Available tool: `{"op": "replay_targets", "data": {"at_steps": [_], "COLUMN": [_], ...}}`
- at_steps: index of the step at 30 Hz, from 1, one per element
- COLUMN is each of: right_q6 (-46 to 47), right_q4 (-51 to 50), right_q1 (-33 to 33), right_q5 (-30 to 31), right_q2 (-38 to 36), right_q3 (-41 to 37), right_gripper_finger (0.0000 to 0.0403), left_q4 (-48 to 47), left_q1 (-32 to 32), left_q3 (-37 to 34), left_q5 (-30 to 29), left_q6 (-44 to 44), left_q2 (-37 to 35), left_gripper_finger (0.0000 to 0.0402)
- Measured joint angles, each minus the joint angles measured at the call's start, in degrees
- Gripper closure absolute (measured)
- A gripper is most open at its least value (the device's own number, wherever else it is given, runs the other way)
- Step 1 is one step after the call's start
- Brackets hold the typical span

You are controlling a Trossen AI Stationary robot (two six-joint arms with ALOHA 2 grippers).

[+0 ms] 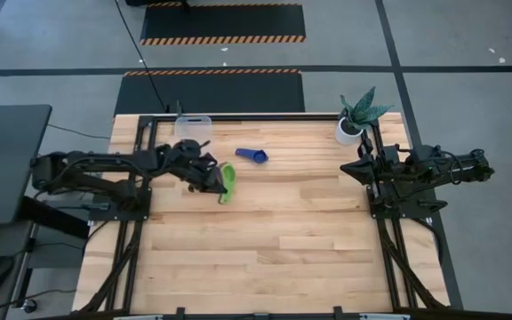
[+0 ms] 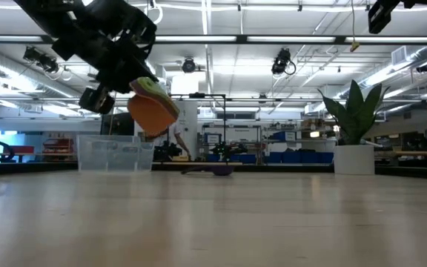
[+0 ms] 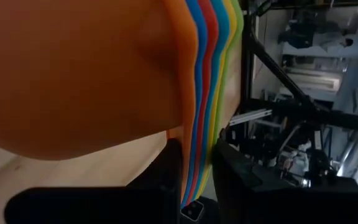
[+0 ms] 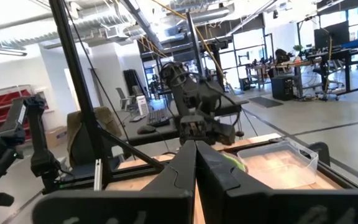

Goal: Nest measuring cups in basket
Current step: Stack the blue measuring cup on top of the green measuring cup

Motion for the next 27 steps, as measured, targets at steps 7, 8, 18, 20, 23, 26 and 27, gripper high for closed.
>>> {"op": "replay_targets", "data": {"at_steps": [7,8,18,20,23,26,27], "right_q6": [0.2,0.2,0.2,0.2,0.2,0.2,0.2], "right_q4": [0.0,0.0,0.1,0.1,0.1,0.1,0.1], "right_q1": [0.0,0.0,0.0,0.0,0.0,0.0,0.0], "right_q5": [-0.1,-0.1,-0.1,-0.1,-0.1,-0.1,-0.1], "right_q2": [0.0,0.0,0.0,0.0,0.0,0.0,0.0], "right_q3": [0.0,0.0,0.0,0.0,0.0,0.0,0.0], "right_gripper_finger": [0.0387,0.0387,0.0387,0.0387,0.0387,0.0387,0.0387], "left_q4": [8.2,9.0,26.7,29.8,34.5,39.0,39.4], "left_q1": [-2.2,-2.4,-3.3,-3.6,-3.8,-3.9,-3.9], "left_q3": [0.0,0.0,0.0,0.0,0.0,0.0,0.0], "left_q5": [0.3,0.6,7.3,8.9,11.0,12.8,13.2], "left_q6": [1.8,1.9,0.5,-0.7,-3.2,-4.5,-4.5], "left_q2": [7.9,9.3,22.9,25.8,29.2,31.3,31.8], "left_gripper_finger": [0.0339,0.0339,0.0339,0.0339,0.0339,0.0339,0.0339]}}
